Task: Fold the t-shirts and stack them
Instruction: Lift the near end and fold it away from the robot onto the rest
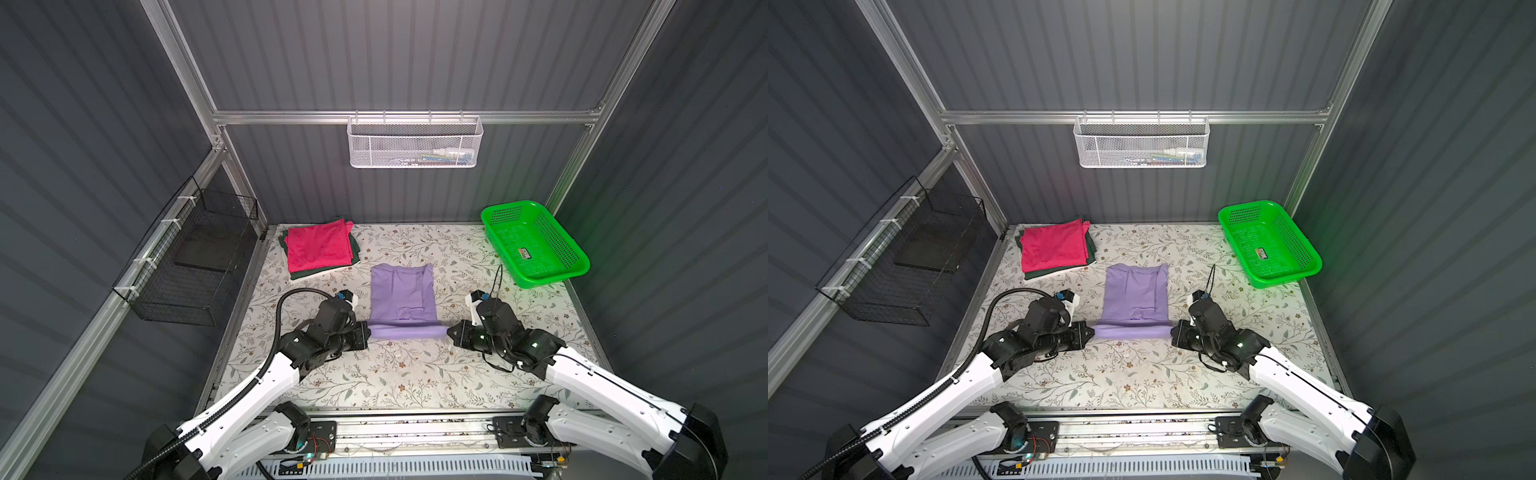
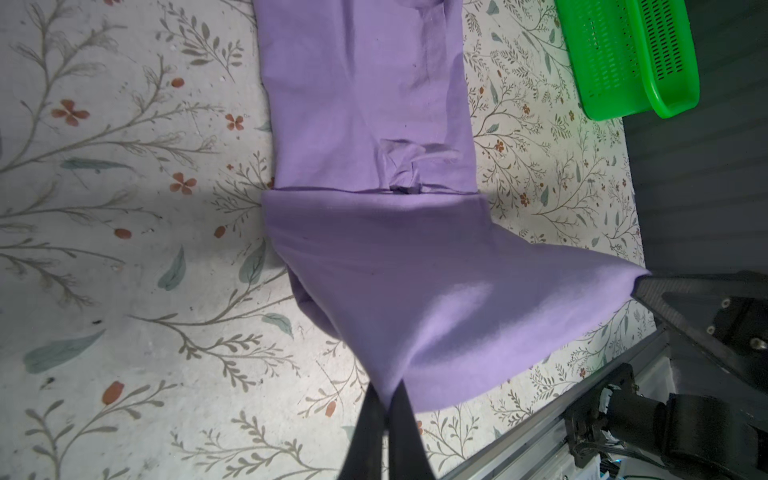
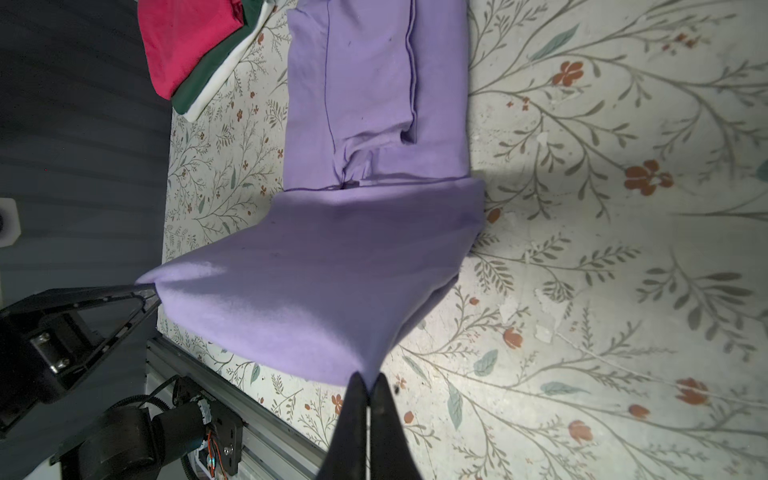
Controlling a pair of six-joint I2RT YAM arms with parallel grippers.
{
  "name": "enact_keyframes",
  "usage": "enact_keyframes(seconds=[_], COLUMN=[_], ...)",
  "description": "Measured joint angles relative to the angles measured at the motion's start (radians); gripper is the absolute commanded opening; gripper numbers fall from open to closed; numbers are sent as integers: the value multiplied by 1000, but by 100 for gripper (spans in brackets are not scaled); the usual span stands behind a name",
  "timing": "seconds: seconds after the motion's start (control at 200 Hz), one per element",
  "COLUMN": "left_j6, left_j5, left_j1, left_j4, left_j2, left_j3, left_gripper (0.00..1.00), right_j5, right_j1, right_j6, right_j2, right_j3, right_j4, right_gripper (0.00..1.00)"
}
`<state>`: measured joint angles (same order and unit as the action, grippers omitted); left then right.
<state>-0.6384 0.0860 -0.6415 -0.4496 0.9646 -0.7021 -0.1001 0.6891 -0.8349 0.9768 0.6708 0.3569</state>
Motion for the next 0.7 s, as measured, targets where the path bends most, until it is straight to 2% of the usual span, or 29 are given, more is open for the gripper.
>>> enact_keyframes(seconds=[0.36,0.7], left_j6=[3,27], left_j5=[-81,-40], left_j1=[22,156], left_j4=[86,210], left_j2=[93,247], left_j3=[-49,-132], left_gripper=[0,0], right_j5=[-43,-95], right_j1=[-90,-155], right_j6=[88,166], right_j2=[110,250], right_j3=[95,208], right_j4=[-24,-75], right_gripper=[0,1])
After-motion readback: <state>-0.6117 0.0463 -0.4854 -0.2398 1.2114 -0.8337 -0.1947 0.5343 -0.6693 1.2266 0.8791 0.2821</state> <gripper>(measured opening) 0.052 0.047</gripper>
